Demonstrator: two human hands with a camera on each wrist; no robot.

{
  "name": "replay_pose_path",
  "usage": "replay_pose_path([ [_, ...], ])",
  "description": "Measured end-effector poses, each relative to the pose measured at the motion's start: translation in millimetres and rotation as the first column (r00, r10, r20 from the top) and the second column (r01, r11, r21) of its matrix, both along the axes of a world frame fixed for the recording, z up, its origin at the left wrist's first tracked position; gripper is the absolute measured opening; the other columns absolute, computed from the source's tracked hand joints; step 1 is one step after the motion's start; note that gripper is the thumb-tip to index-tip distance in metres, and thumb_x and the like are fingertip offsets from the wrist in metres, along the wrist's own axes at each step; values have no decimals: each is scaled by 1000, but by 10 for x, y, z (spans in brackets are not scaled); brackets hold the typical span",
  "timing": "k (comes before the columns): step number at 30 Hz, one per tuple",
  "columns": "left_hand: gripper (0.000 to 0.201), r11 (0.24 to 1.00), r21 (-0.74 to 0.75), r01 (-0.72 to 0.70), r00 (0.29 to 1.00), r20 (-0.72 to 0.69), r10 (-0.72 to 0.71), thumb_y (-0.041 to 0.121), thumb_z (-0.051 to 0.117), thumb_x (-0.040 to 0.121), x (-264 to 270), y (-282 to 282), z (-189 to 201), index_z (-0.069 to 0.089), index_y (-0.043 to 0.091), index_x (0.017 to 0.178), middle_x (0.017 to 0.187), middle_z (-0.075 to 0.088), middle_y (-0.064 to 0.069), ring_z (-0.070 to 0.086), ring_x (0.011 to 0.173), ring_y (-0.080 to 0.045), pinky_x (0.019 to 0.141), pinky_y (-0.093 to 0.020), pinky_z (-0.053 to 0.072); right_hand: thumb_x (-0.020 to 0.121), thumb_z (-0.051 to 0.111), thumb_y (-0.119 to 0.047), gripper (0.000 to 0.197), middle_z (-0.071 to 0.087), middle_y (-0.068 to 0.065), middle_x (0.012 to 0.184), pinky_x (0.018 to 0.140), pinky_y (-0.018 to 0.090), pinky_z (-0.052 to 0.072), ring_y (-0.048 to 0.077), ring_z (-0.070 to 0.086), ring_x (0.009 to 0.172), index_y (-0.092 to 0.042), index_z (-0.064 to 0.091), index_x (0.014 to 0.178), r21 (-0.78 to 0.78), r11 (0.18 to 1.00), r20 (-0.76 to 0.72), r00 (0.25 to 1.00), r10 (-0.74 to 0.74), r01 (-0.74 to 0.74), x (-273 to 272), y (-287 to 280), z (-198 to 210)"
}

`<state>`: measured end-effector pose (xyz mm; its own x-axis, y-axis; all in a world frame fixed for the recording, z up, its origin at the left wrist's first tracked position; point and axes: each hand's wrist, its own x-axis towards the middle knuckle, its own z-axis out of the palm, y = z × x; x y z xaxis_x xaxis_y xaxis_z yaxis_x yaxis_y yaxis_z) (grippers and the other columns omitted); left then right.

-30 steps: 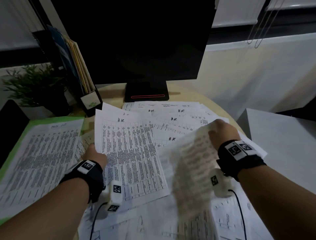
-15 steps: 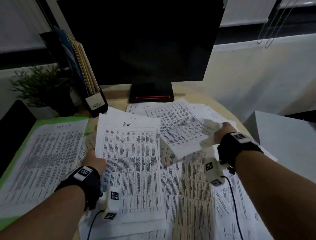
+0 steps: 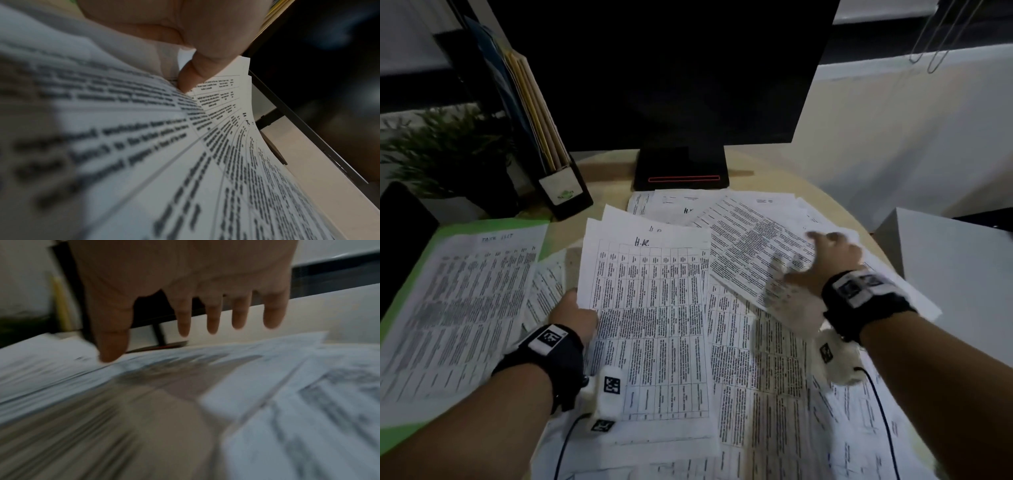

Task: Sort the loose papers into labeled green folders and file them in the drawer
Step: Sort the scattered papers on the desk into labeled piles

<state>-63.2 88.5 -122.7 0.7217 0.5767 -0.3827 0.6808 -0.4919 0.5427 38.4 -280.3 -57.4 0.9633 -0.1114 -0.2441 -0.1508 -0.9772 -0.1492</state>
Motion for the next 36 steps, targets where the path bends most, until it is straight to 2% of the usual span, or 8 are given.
replay_pose_path([
  [4, 38, 1000, 10, 5, 1000, 17, -6, -1, 54, 85, 11, -62, -2, 57, 8, 122, 109, 63, -16, 52, 86, -26, 78, -29, 41, 67, 79, -44, 94, 27, 0, 146, 99, 50, 40, 29, 31, 131, -39, 23, 142, 17, 959, -305, 912, 274, -283, -400, 364, -184],
  [10, 41, 1000, -4, 15, 998, 60, -15, 0, 51, 88, -75, -138, 25, 53, 12, 127, 115, 62, -16, 56, 95, -30, 82, -31, 41, 81, 65, -16, 65, 42, 5, 129, 90, 46, 50, 33, 50, 112, -32, 34, 136, -49, 951, -279, 918, 281, -306, -393, 205, -202],
  [18, 37, 999, -21, -32, 993, 113, 34, -2, 50, 88, -112, -254, 101, 54, 6, 124, 113, 62, -20, 57, 94, -33, 83, -36, 45, 94, 48, -18, 29, 46, 2, 106, 93, 37, 48, 26, 51, 108, -24, 61, 120, -178, 964, -181, 969, 166, -198, -186, -181, -110],
  [22, 34, 994, -91, -54, 976, 207, 72, -4, 50, 87, -81, -347, 260, 54, 6, 120, 100, 56, -11, 51, 88, -24, 77, -30, 40, 96, 46, -22, 37, 56, 9, 130, 80, 26, 46, 23, 58, 102, -28, 52, 132, 37, 994, -212, 972, 105, -99, -194, -136, -90],
  [25, 36, 987, -159, -10, 961, 273, 54, -2, 52, 84, -37, -422, 379, 59, 9, 118, 104, 63, -6, 58, 93, -24, 79, -29, 43, 89, 61, -38, 55, 59, 4, 117, 76, 25, 43, 19, 55, 91, -24, 44, 139, 341, 940, -168, 984, 60, 1, -304, -32, -61],
  [28, 42, 961, -267, 65, 951, 309, 22, -2, 57, 80, 13, -531, 441, 61, 12, 119, 108, 68, -5, 63, 99, -24, 82, -29, 49, 64, 71, -62, 87, 58, -9, 105, 90, 37, 50, 15, 60, 97, -23, 44, 136, 795, 588, -280, 950, 141, 148, -511, 146, -39],
  [30, 42, 927, -349, 138, 948, 319, -21, -1, 62, 79, 24, -657, 466, 61, 14, 118, 108, 69, -2, 65, 101, -22, 87, -37, 53, 67, 76, -42, 64, 63, -10, 107, 87, 37, 52, 13, 64, 97, -25, 51, 124, 899, 371, -314, 934, 171, 234, -609, 254, -98],
  [36, 42, 872, -398, 284, 956, 187, -225, 27, 65, 89, -8, -983, 505, 52, 21, 128, 128, 57, 2, 58, 111, -19, 88, -30, 50, 82, 67, -4, 24, 67, 9, 89, 77, 32, 52, 24, 62, 80, -9, 64, 105, 783, 544, -127, 934, -335, 302, -488, 23, -132],
])
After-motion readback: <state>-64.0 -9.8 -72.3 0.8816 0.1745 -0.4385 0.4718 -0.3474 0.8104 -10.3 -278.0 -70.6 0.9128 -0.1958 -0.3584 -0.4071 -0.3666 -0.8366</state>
